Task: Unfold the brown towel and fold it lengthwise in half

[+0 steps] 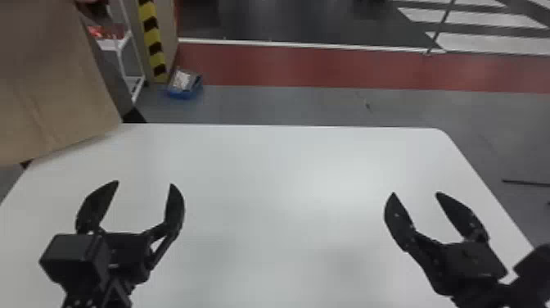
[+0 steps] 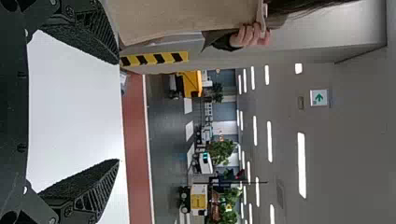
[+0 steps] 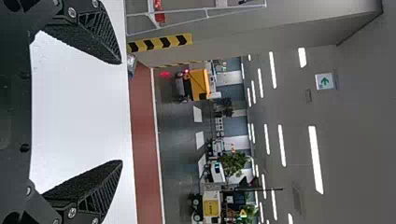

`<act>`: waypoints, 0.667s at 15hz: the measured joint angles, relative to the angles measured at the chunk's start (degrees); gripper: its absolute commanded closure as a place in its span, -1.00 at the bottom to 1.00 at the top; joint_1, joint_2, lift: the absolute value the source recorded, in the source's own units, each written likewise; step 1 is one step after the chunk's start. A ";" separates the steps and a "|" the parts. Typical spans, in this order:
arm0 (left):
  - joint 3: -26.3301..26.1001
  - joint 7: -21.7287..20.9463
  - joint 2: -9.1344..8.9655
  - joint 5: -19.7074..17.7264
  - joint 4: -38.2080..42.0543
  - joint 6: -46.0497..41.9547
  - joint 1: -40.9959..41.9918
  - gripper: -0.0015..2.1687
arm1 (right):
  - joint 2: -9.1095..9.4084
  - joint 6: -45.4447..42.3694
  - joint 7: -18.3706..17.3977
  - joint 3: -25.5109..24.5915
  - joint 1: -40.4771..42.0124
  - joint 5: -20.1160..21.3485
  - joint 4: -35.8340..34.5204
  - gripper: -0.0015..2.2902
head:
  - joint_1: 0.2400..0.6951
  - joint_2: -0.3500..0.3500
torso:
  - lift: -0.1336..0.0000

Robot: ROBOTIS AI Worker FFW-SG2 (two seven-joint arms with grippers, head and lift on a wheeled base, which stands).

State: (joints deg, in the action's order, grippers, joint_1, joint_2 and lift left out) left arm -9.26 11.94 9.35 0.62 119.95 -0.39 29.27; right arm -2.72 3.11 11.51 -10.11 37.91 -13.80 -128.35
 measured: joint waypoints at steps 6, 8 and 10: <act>-0.03 -0.01 -0.03 0.00 -0.31 0.00 -0.09 -0.87 | 0.00 0.02 0.00 0.00 -0.11 0.00 0.29 -0.88 | 1.00 -0.29 | -0.79; 0.02 0.00 -0.03 0.00 -0.33 0.00 -0.09 -0.87 | 0.00 0.02 0.00 0.00 -0.12 0.00 0.30 -0.88 | 1.00 -0.29 | -0.79; 0.03 -0.08 -0.03 0.00 -0.33 0.00 -0.10 -0.87 | 0.04 0.02 0.00 0.00 -0.11 -0.02 0.30 -0.88 | 1.00 -0.29 | -0.79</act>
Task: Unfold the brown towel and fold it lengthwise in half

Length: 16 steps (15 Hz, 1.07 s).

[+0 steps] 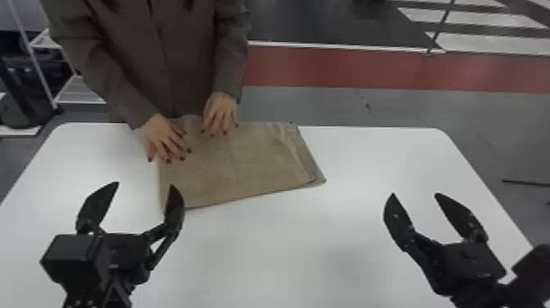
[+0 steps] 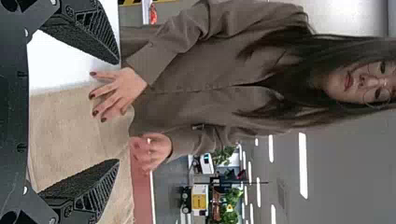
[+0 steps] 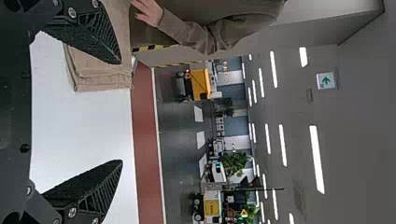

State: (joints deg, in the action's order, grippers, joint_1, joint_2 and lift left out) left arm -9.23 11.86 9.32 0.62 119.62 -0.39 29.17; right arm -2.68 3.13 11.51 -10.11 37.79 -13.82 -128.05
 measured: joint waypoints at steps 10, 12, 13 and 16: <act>-0.19 -0.08 0.00 0.76 0.11 0.18 0.01 -0.87 | -0.12 0.03 0.00 0.00 0.23 -0.07 -0.65 -0.88 | 1.00 -0.30 | -0.79; -0.25 -0.08 0.00 0.79 0.16 0.25 0.01 -0.87 | -0.21 0.07 0.00 0.00 0.32 -0.07 -0.77 -0.88 | 1.00 -0.30 | -0.79; -0.26 -0.09 0.00 0.79 0.17 0.32 0.01 -0.87 | -0.26 0.13 0.00 0.00 0.34 -0.07 -0.79 -0.88 | 1.00 -0.30 | -0.79; -0.27 -0.26 0.07 0.92 0.09 0.35 0.01 -0.87 | -0.38 0.15 0.00 0.00 0.29 -0.07 -0.80 -0.88 | 1.00 -0.30 | -0.79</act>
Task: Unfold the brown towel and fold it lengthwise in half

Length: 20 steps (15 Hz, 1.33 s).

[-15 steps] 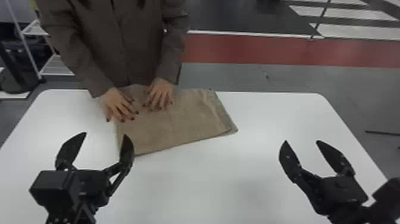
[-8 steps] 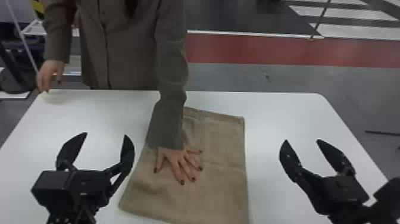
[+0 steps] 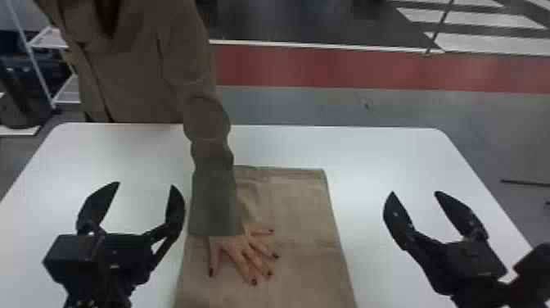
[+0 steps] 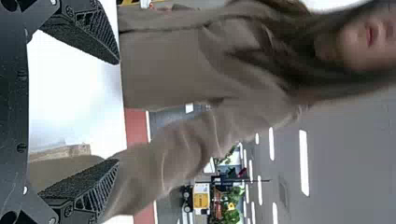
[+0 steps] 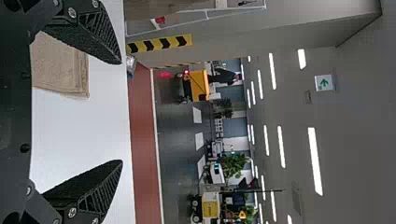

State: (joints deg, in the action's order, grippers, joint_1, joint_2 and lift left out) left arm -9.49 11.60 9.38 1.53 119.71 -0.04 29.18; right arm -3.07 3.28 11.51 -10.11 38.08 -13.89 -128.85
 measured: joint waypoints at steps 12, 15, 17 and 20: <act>0.00 0.09 -0.15 0.05 -2.28 0.01 -1.15 -0.86 | -0.08 0.22 0.00 0.00 -0.66 -0.09 0.63 -0.88 | 1.00 -0.29 | -0.79; -0.41 -0.56 -0.16 -0.29 -5.06 0.00 -3.16 -0.84 | -0.24 2.43 0.00 0.00 -1.62 -0.09 1.59 -0.88 | 1.00 -0.30 | -0.79; -1.12 -1.91 -0.21 -1.65 -8.85 -0.40 -6.11 -0.81 | -0.37 4.09 0.00 0.00 -2.81 0.04 2.95 -0.88 | 1.00 -0.32 | -0.79; -2.88 -3.07 -0.32 -3.59 -15.48 -0.48 -12.79 -0.80 | -1.26 5.72 0.06 0.13 -4.41 -0.03 4.59 -0.88 | 1.00 -0.37 | -0.79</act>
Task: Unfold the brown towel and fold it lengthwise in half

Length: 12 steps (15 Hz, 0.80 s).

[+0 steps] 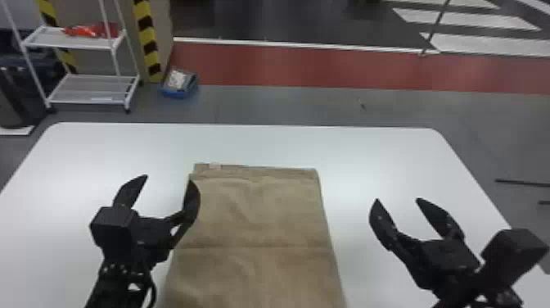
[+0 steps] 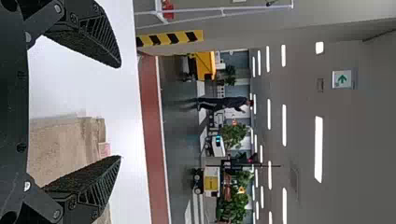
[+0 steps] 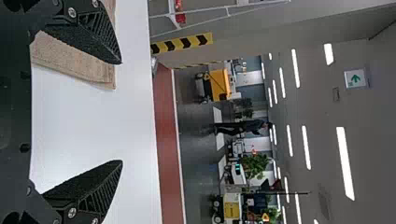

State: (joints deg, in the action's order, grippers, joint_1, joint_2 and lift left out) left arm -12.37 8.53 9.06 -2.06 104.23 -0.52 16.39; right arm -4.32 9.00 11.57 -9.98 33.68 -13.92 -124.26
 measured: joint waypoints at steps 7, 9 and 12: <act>-3.45 -8.85 -0.18 -4.91 -18.50 1.18 -15.82 -0.75 | -1.30 1.49 0.55 1.81 -2.35 0.07 2.19 -0.88 | 1.00 -0.40 | -0.79; -4.43 -10.84 -0.54 -5.91 -23.88 1.18 -19.52 -0.74 | -1.30 1.76 0.56 2.16 -2.39 0.32 2.18 -0.88 | 1.00 -0.43 | -0.79; -4.80 -11.90 -0.97 -6.09 -29.35 1.18 -22.99 -0.67 | -1.39 1.90 0.56 3.04 -2.47 0.65 1.95 -0.88 | 1.00 -0.40 | -0.79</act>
State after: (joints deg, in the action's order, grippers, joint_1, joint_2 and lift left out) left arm -17.17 -3.37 8.09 -8.14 74.88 0.66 -6.60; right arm -5.72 10.90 12.13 -6.93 31.20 -13.27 -122.31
